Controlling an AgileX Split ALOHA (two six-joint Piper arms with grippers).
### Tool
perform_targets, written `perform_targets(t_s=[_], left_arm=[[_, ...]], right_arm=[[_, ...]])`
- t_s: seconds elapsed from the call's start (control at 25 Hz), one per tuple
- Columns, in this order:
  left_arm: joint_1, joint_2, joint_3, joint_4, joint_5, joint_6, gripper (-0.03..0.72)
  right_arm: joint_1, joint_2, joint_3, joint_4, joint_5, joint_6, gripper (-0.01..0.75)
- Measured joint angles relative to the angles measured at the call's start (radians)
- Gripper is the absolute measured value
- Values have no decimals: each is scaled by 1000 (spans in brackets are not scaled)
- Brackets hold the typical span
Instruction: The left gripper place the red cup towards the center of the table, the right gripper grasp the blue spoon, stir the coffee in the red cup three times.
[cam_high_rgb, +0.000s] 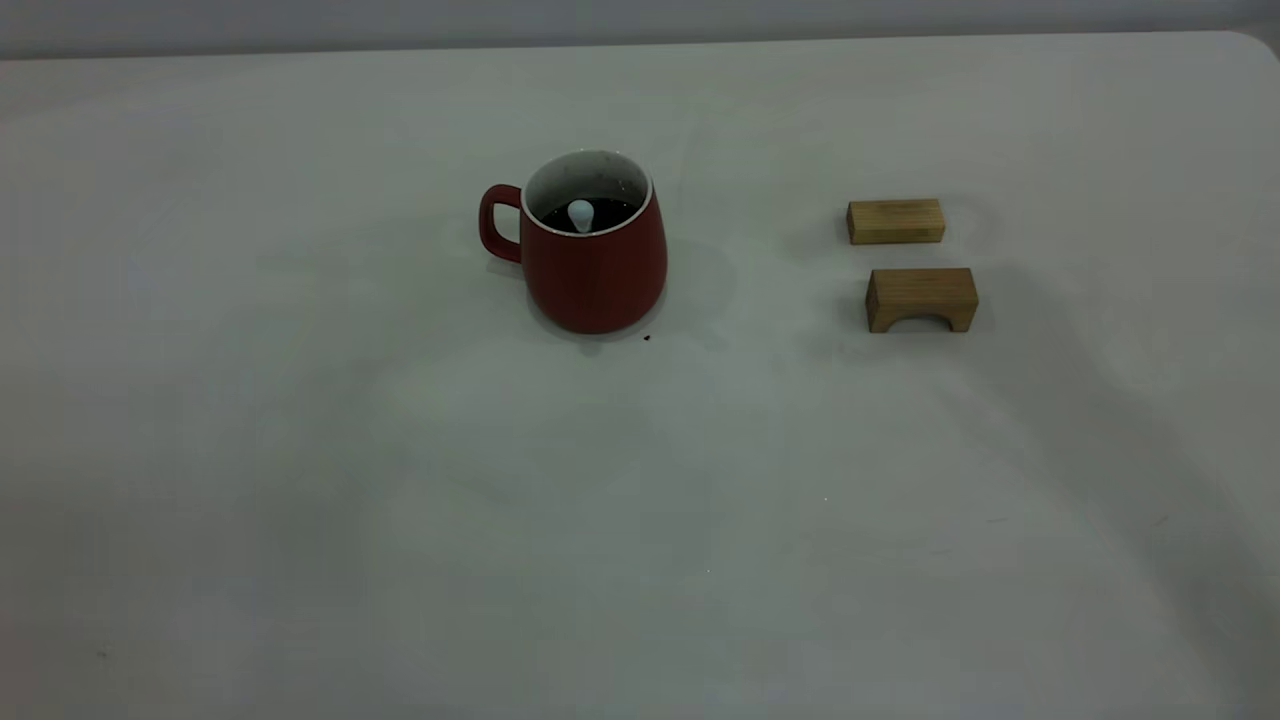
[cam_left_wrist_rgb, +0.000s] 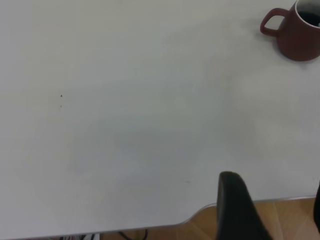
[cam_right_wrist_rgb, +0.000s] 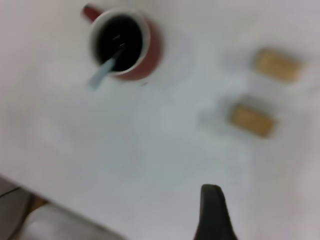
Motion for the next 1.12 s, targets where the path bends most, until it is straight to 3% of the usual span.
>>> perform_targets(t_s=[0.36,0.68,0.88,1.12], left_arm=[[0,0,0,0,0,0,446],[0,0,0,0,0,0,446],[0,0,0,0,0,0,446],[0,0,0,0,0,0,446]], right_arm=[[0,-276,70,-226,13,112,572],[-8,-707,552,-231,13,128,572],[-140,-1045,817,-183,9,128,572],[-294,-1465,1062,-156,-70,128,570]])
